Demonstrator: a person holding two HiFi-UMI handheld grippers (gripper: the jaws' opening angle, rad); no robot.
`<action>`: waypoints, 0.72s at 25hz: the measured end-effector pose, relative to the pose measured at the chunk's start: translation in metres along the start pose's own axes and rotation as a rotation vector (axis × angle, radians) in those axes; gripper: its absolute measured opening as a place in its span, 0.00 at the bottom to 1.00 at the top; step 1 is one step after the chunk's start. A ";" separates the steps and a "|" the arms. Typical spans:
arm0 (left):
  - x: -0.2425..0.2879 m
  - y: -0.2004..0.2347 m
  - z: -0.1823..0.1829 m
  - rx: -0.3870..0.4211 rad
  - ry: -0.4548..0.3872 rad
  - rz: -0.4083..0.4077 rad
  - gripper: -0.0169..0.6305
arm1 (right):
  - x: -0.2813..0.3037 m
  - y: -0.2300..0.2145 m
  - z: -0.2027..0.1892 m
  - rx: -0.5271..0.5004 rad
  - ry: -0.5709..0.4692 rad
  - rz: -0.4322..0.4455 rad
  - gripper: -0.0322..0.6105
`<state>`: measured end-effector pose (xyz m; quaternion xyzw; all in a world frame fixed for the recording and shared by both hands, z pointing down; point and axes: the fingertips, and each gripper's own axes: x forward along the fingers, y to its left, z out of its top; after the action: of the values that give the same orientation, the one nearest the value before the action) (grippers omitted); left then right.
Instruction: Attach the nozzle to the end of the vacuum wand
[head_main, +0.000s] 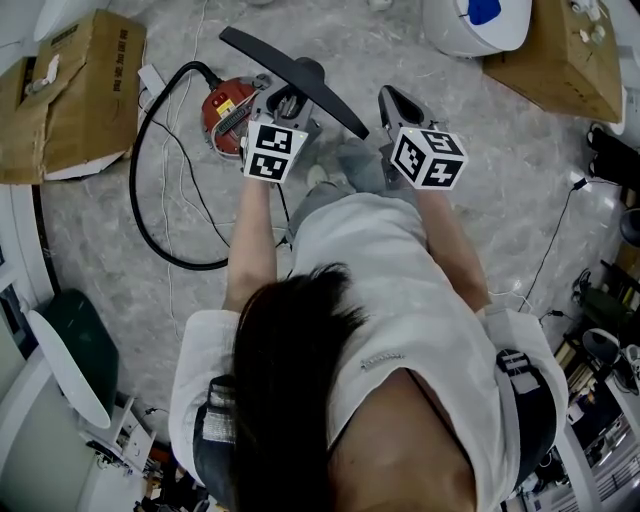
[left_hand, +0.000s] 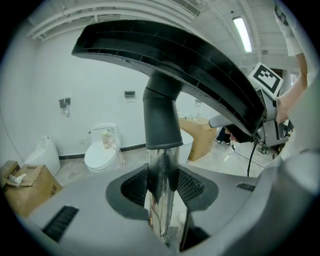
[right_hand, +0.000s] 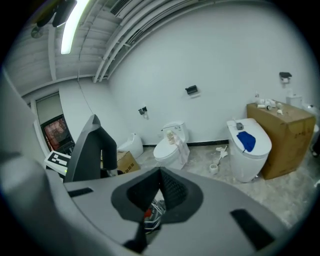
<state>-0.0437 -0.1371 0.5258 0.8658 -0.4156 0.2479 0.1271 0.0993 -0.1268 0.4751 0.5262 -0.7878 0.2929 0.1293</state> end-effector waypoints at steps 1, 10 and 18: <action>0.000 0.000 0.000 0.000 0.001 0.001 0.25 | 0.001 -0.001 -0.001 -0.018 0.006 -0.006 0.07; 0.001 -0.003 0.000 0.000 0.004 0.001 0.25 | 0.004 -0.003 -0.005 -0.062 0.024 -0.016 0.07; -0.001 -0.001 0.000 -0.001 -0.003 0.004 0.25 | 0.006 0.002 -0.003 -0.122 0.038 -0.020 0.07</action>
<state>-0.0437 -0.1359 0.5252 0.8653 -0.4176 0.2469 0.1264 0.0950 -0.1294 0.4796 0.5195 -0.7963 0.2529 0.1791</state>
